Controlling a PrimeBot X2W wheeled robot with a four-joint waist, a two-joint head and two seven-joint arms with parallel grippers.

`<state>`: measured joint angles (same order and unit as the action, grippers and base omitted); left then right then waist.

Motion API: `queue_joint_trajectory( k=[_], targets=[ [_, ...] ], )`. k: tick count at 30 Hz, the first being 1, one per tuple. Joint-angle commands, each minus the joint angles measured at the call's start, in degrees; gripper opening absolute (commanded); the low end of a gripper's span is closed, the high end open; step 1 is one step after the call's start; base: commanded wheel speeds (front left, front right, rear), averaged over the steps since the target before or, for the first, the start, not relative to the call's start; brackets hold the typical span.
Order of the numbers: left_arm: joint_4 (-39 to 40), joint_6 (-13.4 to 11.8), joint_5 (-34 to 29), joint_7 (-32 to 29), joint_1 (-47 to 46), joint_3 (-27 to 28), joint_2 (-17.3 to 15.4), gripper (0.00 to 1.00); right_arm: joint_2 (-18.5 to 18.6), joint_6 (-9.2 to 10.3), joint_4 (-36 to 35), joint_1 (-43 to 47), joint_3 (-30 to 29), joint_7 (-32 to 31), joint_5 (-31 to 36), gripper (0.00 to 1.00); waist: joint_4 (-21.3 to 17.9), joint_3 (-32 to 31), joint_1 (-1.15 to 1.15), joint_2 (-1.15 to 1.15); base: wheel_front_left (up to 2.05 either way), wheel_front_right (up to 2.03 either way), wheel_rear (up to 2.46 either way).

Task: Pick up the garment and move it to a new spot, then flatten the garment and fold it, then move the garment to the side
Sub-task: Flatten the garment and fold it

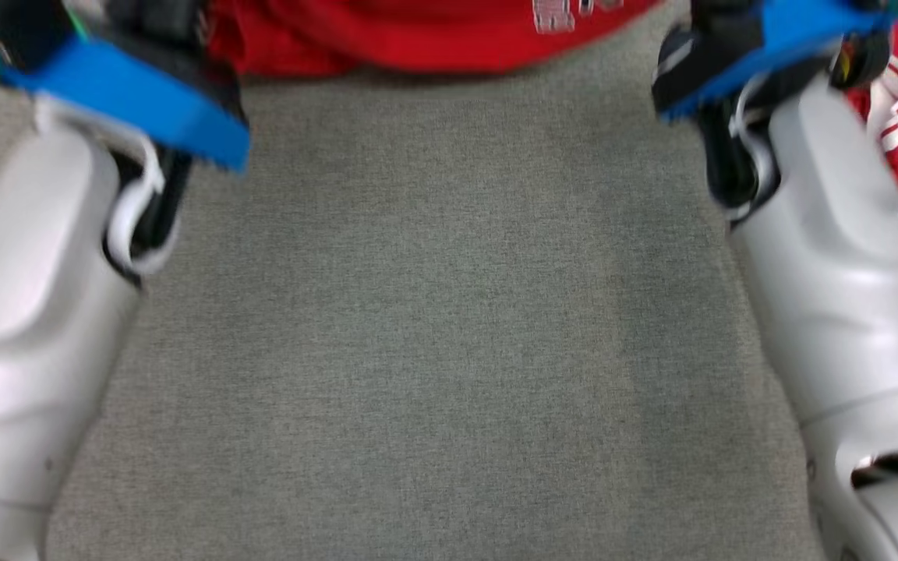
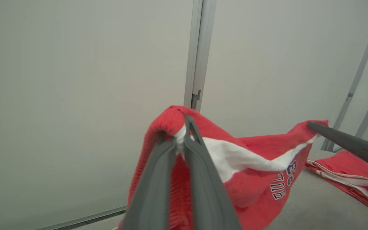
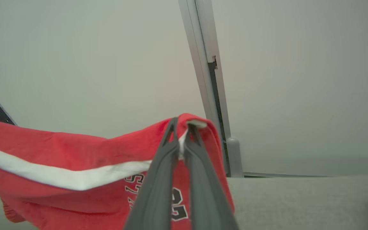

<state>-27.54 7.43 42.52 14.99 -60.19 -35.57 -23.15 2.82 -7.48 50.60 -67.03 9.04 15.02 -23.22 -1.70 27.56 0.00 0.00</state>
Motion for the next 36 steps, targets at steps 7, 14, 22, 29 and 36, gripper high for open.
queue_joint_trajectory(
  k=[7, 14, 22, 29, 36],
  targets=[
    [7.41, 0.1, -6.09, 0.25, 22.75, 6.57, 2.96, 0.0, 0.44, -0.03, -8.3, 21.25, 0.98, 0.18, 0.43, 0.0, -0.23, -5.76, 0.0, 0.0, 0.0, 0.0, 0.0],
    [10.87, 0.1, -9.06, 0.25, 39.81, 8.77, 5.37, 0.0, 1.58, -0.03, -13.58, 36.64, 1.78, 0.18, -2.17, 0.0, -0.86, -11.21, 0.0, 0.0, 0.0, 0.0, 0.0],
    [12.66, -0.14, -10.98, 0.26, 50.91, 8.73, 7.09, 0.0, 2.96, -0.03, -19.23, 49.25, 1.35, -2.05, -4.45, 0.0, -0.52, -15.56, 0.0, 0.0, 0.0, 0.0, 0.0],
    [15.07, -1.27, -11.49, 0.26, 58.27, 8.03, 7.46, 0.0, 2.09, -0.03, -28.47, 60.77, -1.89, -6.01, -4.67, 0.0, -0.43, -18.43, 0.0, 0.0, 0.0, 0.0, 0.0],
    [15.96, -1.47, -11.85, 0.14, 59.29, 6.89, 7.45, 0.0, 0.67, -0.03, -36.6, 65.29, -5.97, -10.31, -3.24, 0.0, -0.28, -19.28, 0.0, 0.0, 0.0, 0.0, 0.0]
  ],
)
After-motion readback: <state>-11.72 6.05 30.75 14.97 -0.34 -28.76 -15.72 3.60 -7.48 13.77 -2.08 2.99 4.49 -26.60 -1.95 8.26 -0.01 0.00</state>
